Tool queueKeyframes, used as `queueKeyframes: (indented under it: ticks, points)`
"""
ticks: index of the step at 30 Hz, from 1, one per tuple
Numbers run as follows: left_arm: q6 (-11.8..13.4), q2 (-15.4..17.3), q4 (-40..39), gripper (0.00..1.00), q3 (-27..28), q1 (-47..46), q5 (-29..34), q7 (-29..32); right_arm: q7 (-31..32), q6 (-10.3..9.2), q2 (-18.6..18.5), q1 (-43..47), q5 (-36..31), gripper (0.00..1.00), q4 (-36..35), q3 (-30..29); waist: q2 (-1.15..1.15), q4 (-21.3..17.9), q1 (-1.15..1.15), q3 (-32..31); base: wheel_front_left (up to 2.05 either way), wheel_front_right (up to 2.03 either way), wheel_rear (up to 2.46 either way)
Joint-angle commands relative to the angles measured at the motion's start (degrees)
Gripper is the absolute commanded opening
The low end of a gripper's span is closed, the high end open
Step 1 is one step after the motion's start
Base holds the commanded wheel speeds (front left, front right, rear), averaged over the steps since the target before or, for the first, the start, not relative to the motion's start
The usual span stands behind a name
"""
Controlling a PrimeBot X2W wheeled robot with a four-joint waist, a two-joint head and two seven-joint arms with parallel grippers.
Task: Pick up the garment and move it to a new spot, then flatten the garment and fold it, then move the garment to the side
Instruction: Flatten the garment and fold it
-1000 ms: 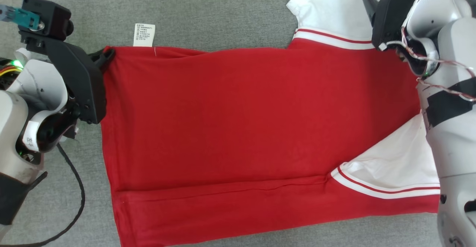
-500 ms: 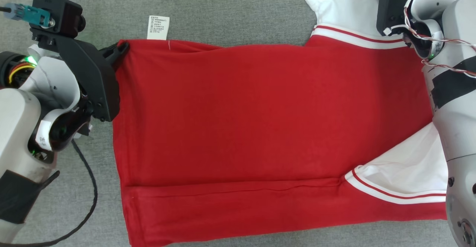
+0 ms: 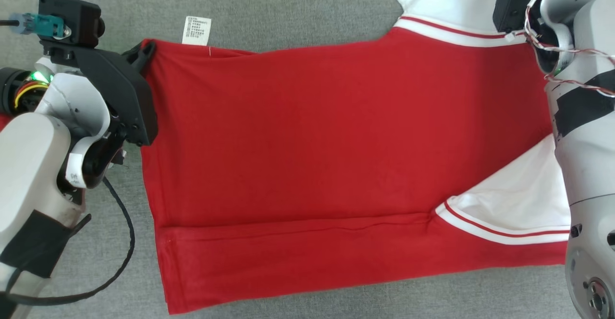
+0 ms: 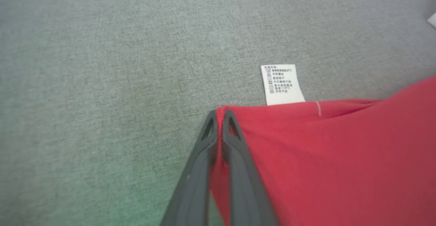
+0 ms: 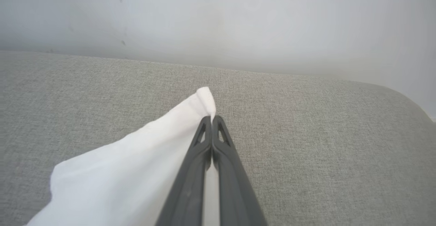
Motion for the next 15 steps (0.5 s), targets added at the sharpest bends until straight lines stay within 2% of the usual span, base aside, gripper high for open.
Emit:
queueKeyframes:
  ticks: [1,6,9,15]
  points:
    - [0.65,0.02,0.85,0.0,0.38,0.08,0.69,-1.43,-1.12,-0.11,0.05,0.61,0.34,0.0,0.4,-0.24,-0.01,-0.04,0.0,-1.09,0.0,0.0,0.0]
    - [1.4,-2.05,1.78,0.0,1.13,2.66,0.77,-6.85,-4.45,-0.11,-0.07,2.92,1.77,0.0,0.85,-0.39,-0.01,0.23,0.0,-4.12,0.0,0.0,0.0]
    - [0.71,-3.65,2.1,0.0,0.71,4.82,0.62,-10.29,-6.38,-0.11,-1.47,5.43,2.8,0.0,0.23,0.28,-0.01,0.99,0.0,-6.53,0.0,0.0,0.0]
    - [0.4,-7.89,4.02,0.0,-0.95,12.02,1.11,-18.66,-8.51,-0.11,-3.07,15.91,8.34,0.0,-5.95,2.54,-0.01,2.21,0.0,-12.38,0.0,0.0,0.0]
